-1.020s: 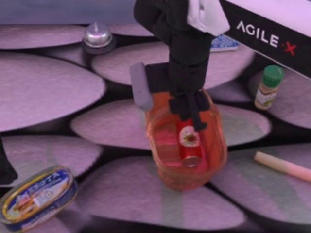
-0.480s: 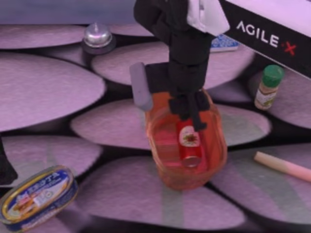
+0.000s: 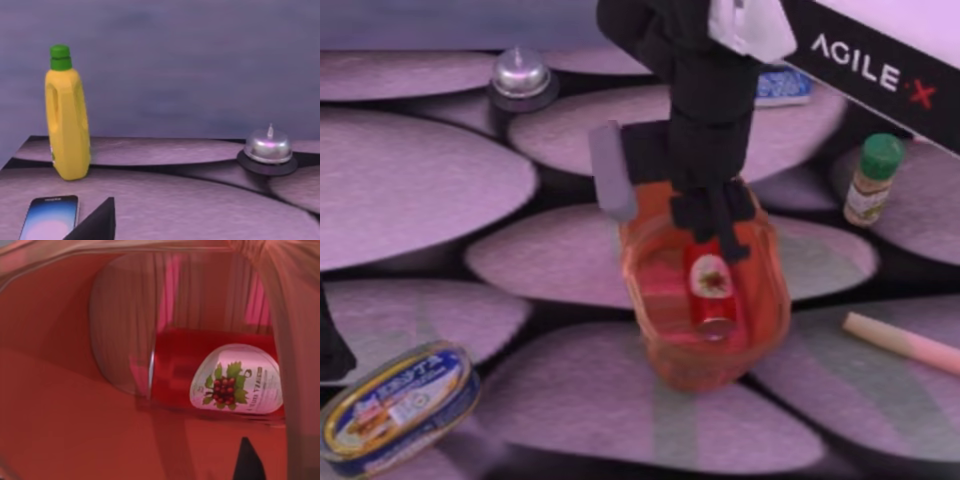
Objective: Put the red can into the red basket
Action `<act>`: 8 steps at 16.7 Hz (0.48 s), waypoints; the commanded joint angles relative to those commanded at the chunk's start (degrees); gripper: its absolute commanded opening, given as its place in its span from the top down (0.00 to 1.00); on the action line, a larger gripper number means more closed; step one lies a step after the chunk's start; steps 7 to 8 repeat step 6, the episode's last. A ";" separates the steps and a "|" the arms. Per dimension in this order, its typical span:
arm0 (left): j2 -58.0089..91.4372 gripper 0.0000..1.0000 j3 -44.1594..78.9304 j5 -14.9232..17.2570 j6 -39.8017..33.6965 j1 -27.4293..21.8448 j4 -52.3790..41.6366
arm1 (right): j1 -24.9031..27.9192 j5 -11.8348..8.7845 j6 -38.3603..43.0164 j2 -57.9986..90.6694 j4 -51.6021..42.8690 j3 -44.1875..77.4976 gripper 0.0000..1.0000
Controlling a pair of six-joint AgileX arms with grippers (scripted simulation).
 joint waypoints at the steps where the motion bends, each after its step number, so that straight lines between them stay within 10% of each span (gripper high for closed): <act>1: 0.00 0.00 0.00 0.00 0.00 0.00 0.00 | -0.29 -0.01 -0.30 -0.13 -1.98 1.72 1.00; 8: 0.00 0.00 0.00 0.00 0.00 0.00 0.00 | -1.19 0.04 -1.53 -0.91 -8.49 7.54 1.00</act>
